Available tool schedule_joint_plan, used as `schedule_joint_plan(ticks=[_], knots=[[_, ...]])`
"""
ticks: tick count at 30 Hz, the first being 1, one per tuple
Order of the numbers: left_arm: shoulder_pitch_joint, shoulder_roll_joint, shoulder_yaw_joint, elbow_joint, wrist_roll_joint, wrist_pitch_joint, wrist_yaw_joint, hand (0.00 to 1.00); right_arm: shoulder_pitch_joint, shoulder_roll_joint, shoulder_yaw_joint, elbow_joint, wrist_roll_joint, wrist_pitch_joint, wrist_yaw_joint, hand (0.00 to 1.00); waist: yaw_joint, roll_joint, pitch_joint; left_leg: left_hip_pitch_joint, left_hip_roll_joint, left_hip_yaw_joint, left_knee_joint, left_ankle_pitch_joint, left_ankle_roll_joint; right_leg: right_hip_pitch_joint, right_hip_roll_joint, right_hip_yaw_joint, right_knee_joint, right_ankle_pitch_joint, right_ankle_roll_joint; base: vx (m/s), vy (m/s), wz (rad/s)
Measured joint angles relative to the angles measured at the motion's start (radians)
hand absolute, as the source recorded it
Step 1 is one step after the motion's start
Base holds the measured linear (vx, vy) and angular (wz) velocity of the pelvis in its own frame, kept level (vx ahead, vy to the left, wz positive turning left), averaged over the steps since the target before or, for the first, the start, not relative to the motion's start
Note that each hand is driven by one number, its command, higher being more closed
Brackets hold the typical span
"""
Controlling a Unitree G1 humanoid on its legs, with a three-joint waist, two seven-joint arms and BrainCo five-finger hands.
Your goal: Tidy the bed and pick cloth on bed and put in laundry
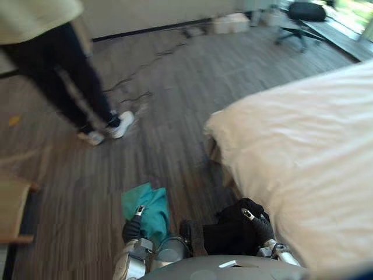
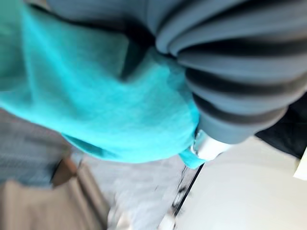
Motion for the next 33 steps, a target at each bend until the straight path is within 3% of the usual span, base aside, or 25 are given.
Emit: schedule_joint_plan(ticks=[1, 2, 3, 5, 6, 9, 10, 12, 16, 19, 20, 21, 22, 23, 25, 26, 28, 29, 31, 32, 33], knots=[[-0.016, -0.007, 0.002, 0.013, 0.000, -0.001, 0.001, 1.00, -0.013, 0.002, -0.002, -0.009, 0.009, -0.004, -0.003, 1.00, 0.001, 0.008, 0.004, 0.006, -0.006, 0.016, -0.016, 0.017, -0.028, -0.021, 0.015, 0.023, -0.146, -0.019, 0.000, 0.07, 0.056, 1.01], [-0.036, -0.001, 0.000, 0.049, 0.001, 0.005, 0.002, 1.00, -0.021, 0.008, -0.002, 0.004, 0.026, -0.012, -0.004, 1.00, -0.010, 0.007, 0.016, 0.014, -0.021, 0.007, -0.015, 0.020, -0.089, -0.004, 0.013, 0.023, -0.203, 0.021, 0.033, 0.08, 0.057, 0.82], [-0.040, -0.002, -0.004, 0.062, 0.002, 0.014, 0.005, 1.00, -0.019, 0.012, -0.002, 0.016, 0.029, -0.010, -0.005, 1.00, -0.015, 0.001, 0.013, 0.019, -0.019, 0.035, -0.019, 0.008, -0.107, 0.002, 0.004, 0.008, -0.214, 0.027, 0.035, 0.12, 0.030, 0.47], [-0.014, -0.005, -0.052, 0.054, 0.000, 0.021, 0.007, 1.00, -0.008, 0.006, 0.010, 0.018, 0.032, -0.010, -0.007, 1.00, -0.014, 0.019, 0.006, 0.070, -0.047, 0.059, -0.113, 0.063, -0.151, 0.017, -0.005, 0.000, -0.232, 0.029, 0.046, 0.14, 0.002, 0.08], [-0.012, -0.004, -0.064, 0.054, -0.001, 0.022, 0.008, 1.00, -0.006, 0.006, 0.011, 0.018, 0.032, -0.010, -0.007, 1.00, -0.016, 0.019, 0.005, 0.084, -0.057, 0.054, -0.148, 0.082, -0.157, 0.022, -0.004, -0.006, -0.240, 0.033, 0.052, 0.11, -0.008, 0.33], [-0.022, 0.019, -0.123, 0.057, 0.000, 0.019, 0.034, 1.00, -0.002, 0.026, 0.032, 0.039, 0.031, -0.011, -0.021, 1.00, -0.029, -0.011, 0.016, 0.103, -0.081, 0.005, -0.173, 0.096, -0.158, 0.067, -0.005, -0.046, -0.257, 0.045, 0.068, 0.10, -0.059, 0.49], [-0.018, 0.039, -0.159, 0.058, 0.004, 0.016, 0.043, 1.00, -0.006, 0.035, 0.040, 0.045, 0.032, -0.011, -0.032, 1.00, -0.028, -0.036, 0.011, 0.105, -0.085, -0.015, -0.173, 0.097, -0.159, 0.080, -0.002, -0.055, -0.254, 0.051, 0.073, 0.12, -0.102, 0.48], [-0.013, 0.067, -0.203, 0.060, 0.040, 0.015, 0.056, 1.00, -0.017, 0.037, 0.057, 0.056, 0.032, -0.012, -0.041, 1.00, -0.024, -0.058, 0.000, 0.105, -0.075, -0.040, -0.168, 0.099, -0.162, 0.081, 0.011, -0.060, -0.225, 0.071, 0.061, 0.16, -0.111, 0.52], [-0.002, 0.095, -0.241, 0.060, 0.043, 0.005, 0.075, 1.00, -0.040, 0.039, 0.082, 0.056, 0.033, -0.036, -0.071, 1.00, -0.007, -0.060, -0.001, 0.126, -0.036, -0.049, -0.168, 0.104, -0.169, 0.081, 0.037, -0.058, -0.171, 0.147, 0.051, 0.09, -0.033, 0.22], [-0.013, 0.108, -0.254, 0.061, 0.080, -0.001, 0.089, 1.00, -0.059, 0.032, 0.100, 0.060, 0.032, -0.048, -0.089, 1.00, -0.005, -0.055, 0.006, 0.138, -0.040, -0.061, -0.169, 0.103, -0.168, 0.051, 0.015, -0.044, -0.060, 0.158, 0.046, 0.08, 0.008, 0.19], [-0.027, 0.106, -0.256, 0.062, 0.080, -0.001, 0.095, 1.00, -0.065, 0.022, 0.098, 0.065, 0.032, -0.052, -0.094, 1.00, -0.019, -0.032, 0.014, 0.138, -0.020, -0.114, -0.168, 0.092, -0.166, 0.004, 0.021, 0.004, 0.038, 0.174, -0.014, 0.04, -0.001, 0.54], [-0.048, 0.104, -0.262, 0.069, 0.080, -0.006, 0.102, 1.00, -0.069, 0.022, 0.100, 0.072, 0.032, -0.058, -0.101, 1.00, -0.035, 0.003, 0.034, 0.132, 0.006, -0.149, -0.168, 0.091, -0.176, -0.036, 0.055, 0.085, 0.035, 0.065, -0.037, 0.03, -0.002, 0.61], [-0.058, 0.108, -0.261, 0.072, 0.080, -0.006, 0.108, 1.00, -0.066, 0.020, 0.108, 0.072, 0.032, -0.062, -0.101, 1.00, -0.039, 0.008, 0.037, 0.128, 0.015, -0.164, -0.168, 0.093, -0.179, -0.048, 0.076, 0.122, -0.002, 0.036, -0.037, -0.03, -0.002, 0.68], [-0.074, 0.120, -0.262, 0.086, 0.080, -0.011, 0.112, 1.00, -0.054, 0.021, 0.115, 0.075, 0.032, -0.071, -0.102, 1.00, -0.044, 0.005, 0.035, 0.119, 0.016, -0.190, -0.168, 0.099, -0.186, -0.066, 0.106, 0.192, -0.104, 0.027, -0.036, -0.04, -0.030, 0.67], [-0.095, 0.142, -0.263, 0.106, 0.079, -0.013, 0.113, 1.00, -0.045, 0.026, 0.115, 0.075, 0.039, -0.083, -0.109, 1.00, -0.045, -0.038, 0.038, 0.116, -0.023, -0.217, -0.174, 0.106, -0.196, -0.086, 0.087, 0.247, -0.239, 0.076, -0.030, -0.05, -0.074, 0.71], [-0.103, 0.138, -0.266, 0.133, 0.079, -0.008, 0.115, 1.00, -0.037, 0.023, 0.109, 0.088, 0.057, -0.087, -0.113, 1.00, -0.054, -0.044, 0.037, 0.121, -0.034, -0.242, -0.173, 0.108, -0.210, -0.082, 0.075, 0.235, -0.228, 0.096, 0.001, -0.03, -0.080, 0.53], [-0.086, 0.118, -0.274, 0.135, 0.078, -0.004, 0.115, 1.00, -0.029, -0.001, 0.107, 0.085, 0.064, -0.090, -0.115, 1.00, -0.041, -0.038, 0.020, 0.119, -0.018, -0.224, -0.174, 0.105, -0.213, -0.082, 0.089, 0.233, -0.244, 0.093, -0.003, -0.03, -0.083, 0.06], [-0.070, 0.106, -0.285, 0.135, 0.079, -0.004, 0.115, 1.00, -0.031, -0.015, 0.103, 0.085, 0.064, -0.092, -0.116, 1.00, -0.034, -0.009, 0.017, 0.117, -0.010, -0.215, -0.174, 0.104, -0.215, -0.080, 0.103, 0.237, -0.263, 0.098, -0.003, -0.03, -0.070, -0.27], [-0.056, 0.105, -0.314, 0.135, 0.081, -0.002, 0.114, 1.00, -0.034, -0.018, 0.104, 0.085, 0.074, -0.097, -0.117, 1.00, -0.039, 0.007, 0.013, 0.109, -0.001, -0.212, -0.174, 0.104, -0.216, -0.079, 0.114, 0.241, -0.284, 0.100, -0.001, -0.02, -0.050, -0.11], [-0.070, 0.139, -0.390, 0.149, 0.119, -0.002, 0.114, 1.00, -0.058, 0.022, 0.109, 0.166, 0.082, -0.121, -0.108, 1.00, -0.056, -0.041, -0.009, 0.170, -0.019, -0.182, -0.175, 0.067, -0.243, 0.010, 0.103, 0.273, -0.353, 0.118, 0.003, 0.00, 0.000, 0.00], [-0.070, 0.139, -0.390, 0.149, 0.119, -0.002, 0.114, 1.00, -0.058, 0.022, 0.109, 0.166, 0.082, -0.121, -0.108, 1.00, -0.056, -0.041, -0.009, 0.170, -0.019, -0.182, -0.175, 0.067, -0.243, 0.010, 0.103, 0.273, -0.353, 0.118, 0.003, 0.00, 0.000, 0.00]])
